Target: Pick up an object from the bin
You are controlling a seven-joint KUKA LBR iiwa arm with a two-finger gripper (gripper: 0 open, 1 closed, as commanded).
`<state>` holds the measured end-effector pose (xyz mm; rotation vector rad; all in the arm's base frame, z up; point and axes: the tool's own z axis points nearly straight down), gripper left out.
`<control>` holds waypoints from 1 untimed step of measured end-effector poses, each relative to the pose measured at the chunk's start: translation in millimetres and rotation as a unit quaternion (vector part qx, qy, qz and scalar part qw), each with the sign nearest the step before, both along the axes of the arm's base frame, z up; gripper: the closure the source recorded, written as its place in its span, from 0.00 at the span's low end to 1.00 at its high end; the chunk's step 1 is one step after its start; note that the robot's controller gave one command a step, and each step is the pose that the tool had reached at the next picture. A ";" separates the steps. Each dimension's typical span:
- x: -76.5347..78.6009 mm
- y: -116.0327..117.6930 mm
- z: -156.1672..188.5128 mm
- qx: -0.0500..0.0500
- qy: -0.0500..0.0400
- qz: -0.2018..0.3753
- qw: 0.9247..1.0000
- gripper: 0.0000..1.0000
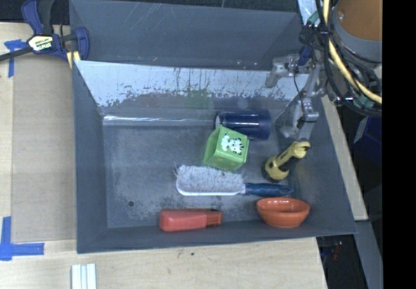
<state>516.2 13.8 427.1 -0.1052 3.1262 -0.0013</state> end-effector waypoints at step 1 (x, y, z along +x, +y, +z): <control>34.3 71.2 -12.2 -0.001 -0.006 0.059 0.998 0.00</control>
Offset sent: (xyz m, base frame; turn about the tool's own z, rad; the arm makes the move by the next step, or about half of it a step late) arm -0.0323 0.0488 -0.0439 -0.1295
